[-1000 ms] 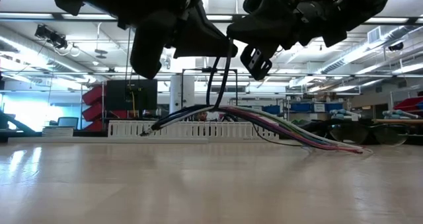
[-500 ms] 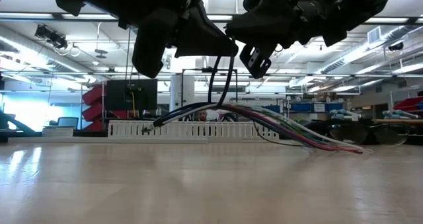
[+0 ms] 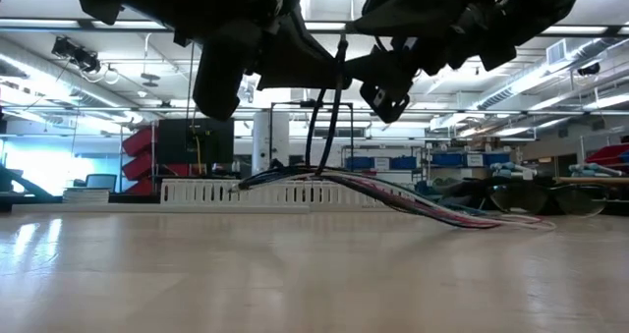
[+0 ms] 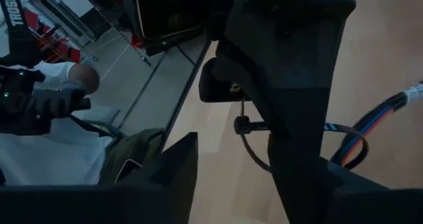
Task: Ziptie cables
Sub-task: Wrap the colored wires together using a zip tie
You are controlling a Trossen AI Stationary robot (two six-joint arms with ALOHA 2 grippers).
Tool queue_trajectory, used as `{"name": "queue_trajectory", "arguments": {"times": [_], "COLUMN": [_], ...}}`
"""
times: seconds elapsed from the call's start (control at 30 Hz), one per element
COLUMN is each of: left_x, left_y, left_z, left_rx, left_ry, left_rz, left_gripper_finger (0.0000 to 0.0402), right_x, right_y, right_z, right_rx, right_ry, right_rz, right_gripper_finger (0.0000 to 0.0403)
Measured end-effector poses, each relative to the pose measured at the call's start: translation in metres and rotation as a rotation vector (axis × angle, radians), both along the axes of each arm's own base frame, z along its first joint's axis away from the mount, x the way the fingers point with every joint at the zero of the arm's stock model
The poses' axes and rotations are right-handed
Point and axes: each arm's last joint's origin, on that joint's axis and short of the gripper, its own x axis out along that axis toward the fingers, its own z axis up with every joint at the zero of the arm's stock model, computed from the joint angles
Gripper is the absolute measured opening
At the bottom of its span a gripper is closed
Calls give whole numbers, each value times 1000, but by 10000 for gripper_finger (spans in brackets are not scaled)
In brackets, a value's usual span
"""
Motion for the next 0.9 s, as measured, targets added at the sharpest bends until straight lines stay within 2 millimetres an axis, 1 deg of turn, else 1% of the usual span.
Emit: {"name": "queue_trajectory", "arguments": {"times": [0.2, 0.43, 0.63, 0.73, 0.9], "left_x": [0, -1, -2, -2, -2], "left_y": [0, 0, -2, -2, -2], "left_z": [0, -2, -3, -3, -3], "left_rx": [-2, -21, -30, -30, -31], "left_ry": [1, 13, 18, 20, 17], "left_rz": [5, 17, 16, 14, 13], "left_gripper_finger": [0, 0, 0, 0, 0], "right_x": [-1, -2, -8, -8, -6], "right_y": [0, -5, -12, -13, -12], "right_z": [-1, -2, 11, 16, 18], "right_rx": [-5, 4, -16, -21, -30], "right_ry": [12, 35, 12, -27, -69], "right_rz": [9, 25, 12, 0, -6], "right_gripper_finger": [198, 194, 192, 192, 185]}}
